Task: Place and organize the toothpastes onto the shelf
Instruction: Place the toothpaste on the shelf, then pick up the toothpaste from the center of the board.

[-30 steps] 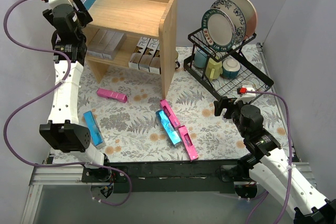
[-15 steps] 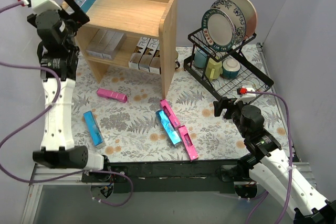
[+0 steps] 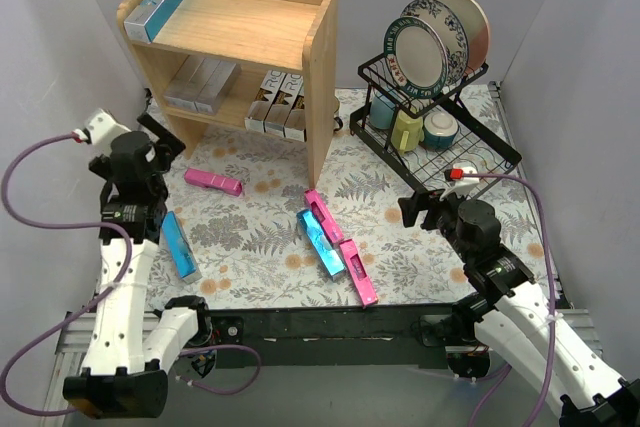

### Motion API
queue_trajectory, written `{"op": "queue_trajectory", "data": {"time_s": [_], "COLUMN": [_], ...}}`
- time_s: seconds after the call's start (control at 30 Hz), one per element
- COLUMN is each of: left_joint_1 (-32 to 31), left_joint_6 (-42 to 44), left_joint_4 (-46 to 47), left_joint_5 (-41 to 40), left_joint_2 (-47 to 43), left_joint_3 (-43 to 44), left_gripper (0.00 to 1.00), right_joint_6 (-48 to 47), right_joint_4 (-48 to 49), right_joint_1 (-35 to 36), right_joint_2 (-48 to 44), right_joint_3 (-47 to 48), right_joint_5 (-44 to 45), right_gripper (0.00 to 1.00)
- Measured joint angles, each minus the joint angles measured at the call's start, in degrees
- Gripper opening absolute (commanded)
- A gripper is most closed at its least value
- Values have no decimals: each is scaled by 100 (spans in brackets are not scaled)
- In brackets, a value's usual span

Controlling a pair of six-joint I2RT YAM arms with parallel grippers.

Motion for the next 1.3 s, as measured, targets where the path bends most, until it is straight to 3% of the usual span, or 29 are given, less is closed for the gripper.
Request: {"op": "queue_trajectory", "data": {"time_s": [0.2, 0.33, 0.67, 0.83, 1.0, 1.3], "left_joint_1": [0, 31, 636, 866, 866, 605], "left_joint_6": [-575, -927, -1204, -1244, -1202, -1139], "left_joint_4": [-195, -175, 262, 424, 450, 444], "left_joint_5": [-448, -660, -577, -79, 654, 1462], "left_joint_2": [76, 308, 1165, 1694, 1926, 1989], "left_joint_3": [-1768, -2448, -3045, -3045, -3047, -3045], "left_gripper": [98, 98, 98, 98, 88, 80], "right_joint_6": [0, 0, 0, 0, 0, 0], "right_joint_4": [4, 7, 7, 7, 4, 2], "right_joint_1": [0, 0, 0, 0, 0, 0], "right_joint_2": [149, 160, 160, 144, 66, 37], "right_joint_3": [0, -2, -4, -7, -7, -7], "right_joint_5": [-170, -229, -269, -269, -267, -262], "right_gripper": [88, 88, 88, 88, 88, 88]}}
